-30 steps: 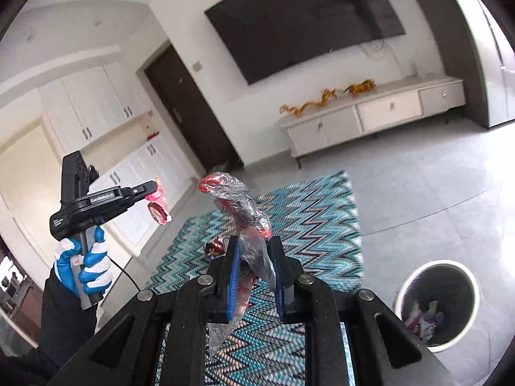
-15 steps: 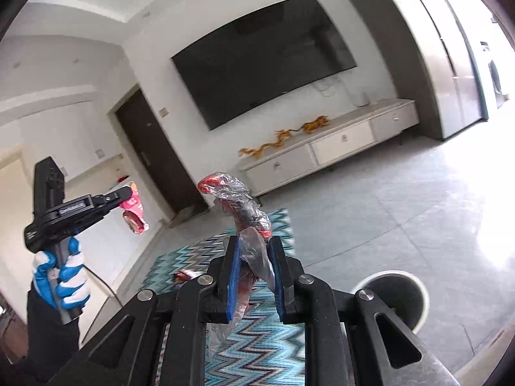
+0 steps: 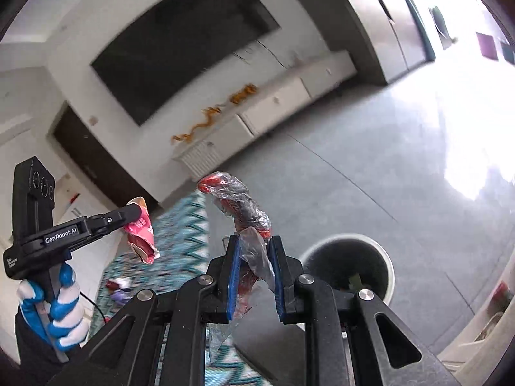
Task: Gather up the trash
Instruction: 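Carry the clear wrapper to the white bin and open the right tool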
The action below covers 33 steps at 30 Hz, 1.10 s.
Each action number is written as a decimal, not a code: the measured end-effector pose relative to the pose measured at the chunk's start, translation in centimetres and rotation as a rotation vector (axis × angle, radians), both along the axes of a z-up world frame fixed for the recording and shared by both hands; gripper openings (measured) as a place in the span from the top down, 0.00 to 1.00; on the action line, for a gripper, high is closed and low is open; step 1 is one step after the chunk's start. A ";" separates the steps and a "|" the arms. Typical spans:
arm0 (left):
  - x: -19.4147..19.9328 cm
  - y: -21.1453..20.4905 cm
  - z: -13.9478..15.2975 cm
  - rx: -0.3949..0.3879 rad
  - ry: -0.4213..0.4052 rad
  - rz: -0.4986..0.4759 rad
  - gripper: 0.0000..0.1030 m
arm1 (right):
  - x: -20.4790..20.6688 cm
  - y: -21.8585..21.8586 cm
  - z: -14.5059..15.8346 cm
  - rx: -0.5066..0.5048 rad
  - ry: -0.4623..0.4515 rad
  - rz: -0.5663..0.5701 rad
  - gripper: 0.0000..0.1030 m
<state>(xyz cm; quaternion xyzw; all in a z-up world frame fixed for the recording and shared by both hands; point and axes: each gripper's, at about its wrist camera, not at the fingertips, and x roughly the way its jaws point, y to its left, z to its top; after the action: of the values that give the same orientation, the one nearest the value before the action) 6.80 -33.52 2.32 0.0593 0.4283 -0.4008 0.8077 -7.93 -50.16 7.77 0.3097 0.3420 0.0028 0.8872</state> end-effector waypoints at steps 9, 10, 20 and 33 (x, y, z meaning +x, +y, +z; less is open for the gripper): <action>3.1 -6.9 -8.9 0.095 0.115 -0.068 0.92 | 4.0 -2.9 -8.2 0.047 0.184 -0.036 0.80; 3.5 -7.4 -9.7 0.101 0.129 -0.074 0.92 | 4.5 -3.2 -9.2 0.049 0.206 -0.036 0.80; 4.5 -10.0 -16.3 0.177 0.237 -0.108 0.74 | 6.0 -4.0 -15.5 0.070 0.349 -0.064 0.60; 2.2 -6.5 -10.2 0.133 0.057 -0.059 0.57 | 3.3 -4.0 -10.6 0.052 0.263 -0.108 0.59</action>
<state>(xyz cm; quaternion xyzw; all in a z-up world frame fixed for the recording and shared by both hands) 9.05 -39.97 -7.93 0.1140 0.4748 -0.3964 0.7774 -4.63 -54.17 -2.82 0.3484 0.4379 -0.0769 0.8252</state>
